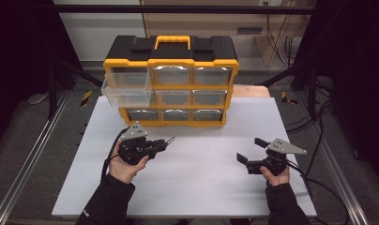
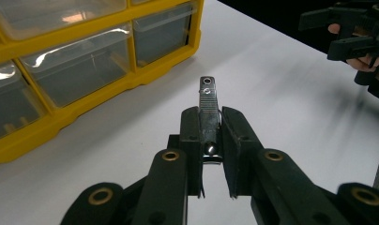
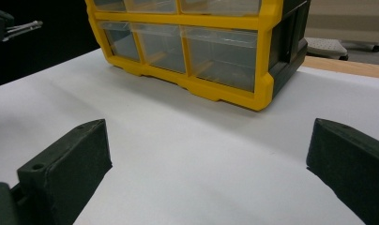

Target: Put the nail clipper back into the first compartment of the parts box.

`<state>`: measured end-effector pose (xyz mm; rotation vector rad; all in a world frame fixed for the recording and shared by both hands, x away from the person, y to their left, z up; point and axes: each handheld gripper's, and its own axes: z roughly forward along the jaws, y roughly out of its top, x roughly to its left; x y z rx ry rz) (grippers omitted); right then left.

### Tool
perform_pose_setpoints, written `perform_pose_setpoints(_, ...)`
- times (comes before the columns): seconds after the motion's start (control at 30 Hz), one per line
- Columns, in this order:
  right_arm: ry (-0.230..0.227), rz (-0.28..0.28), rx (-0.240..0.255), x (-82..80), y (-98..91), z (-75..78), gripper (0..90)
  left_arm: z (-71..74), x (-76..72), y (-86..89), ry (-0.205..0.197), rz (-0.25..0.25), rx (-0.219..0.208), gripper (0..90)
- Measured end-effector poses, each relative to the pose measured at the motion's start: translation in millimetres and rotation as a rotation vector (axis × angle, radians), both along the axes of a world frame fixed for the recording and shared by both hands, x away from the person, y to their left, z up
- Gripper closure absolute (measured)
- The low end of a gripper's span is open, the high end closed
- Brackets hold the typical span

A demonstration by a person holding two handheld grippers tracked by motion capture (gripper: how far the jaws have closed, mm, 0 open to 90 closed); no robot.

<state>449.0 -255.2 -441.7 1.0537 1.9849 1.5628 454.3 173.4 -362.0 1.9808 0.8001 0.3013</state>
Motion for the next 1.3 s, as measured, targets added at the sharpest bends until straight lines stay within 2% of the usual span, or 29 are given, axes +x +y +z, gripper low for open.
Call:
perform_pose_setpoints(0.47,0.003,0.0,-0.007,0.5,0.7,-0.9,0.3,20.0,-7.2,14.2,-0.024,0.039,-0.011,78.6)
perform_pose_setpoints(1.1,0.005,0.002,-0.01,0.6,1.1,-1.1,0.3,39.1,-13.3,39.3,-0.054,0.088,-0.069,78.6)
perform_pose_setpoints(1.3,0.008,0.003,-0.01,0.5,1.4,-1.3,0.3,43.8,-14.9,44.7,-0.065,0.102,-0.067,78.6)
